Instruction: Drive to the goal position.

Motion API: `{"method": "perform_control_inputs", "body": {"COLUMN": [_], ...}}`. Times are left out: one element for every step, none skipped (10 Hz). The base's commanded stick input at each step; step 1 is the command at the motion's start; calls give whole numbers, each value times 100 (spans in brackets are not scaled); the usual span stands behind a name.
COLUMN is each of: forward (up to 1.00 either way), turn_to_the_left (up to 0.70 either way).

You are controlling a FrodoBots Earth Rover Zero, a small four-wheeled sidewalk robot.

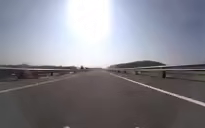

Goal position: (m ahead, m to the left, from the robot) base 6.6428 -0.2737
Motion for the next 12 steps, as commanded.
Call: {"method": "perform_control_inputs", "body": {"forward": [100,100,100,100,100,100,100,100,100,100,100,100], "turn_to_the_left": [0,0,0,0,0,0,0,0,0,0,0,0]}}
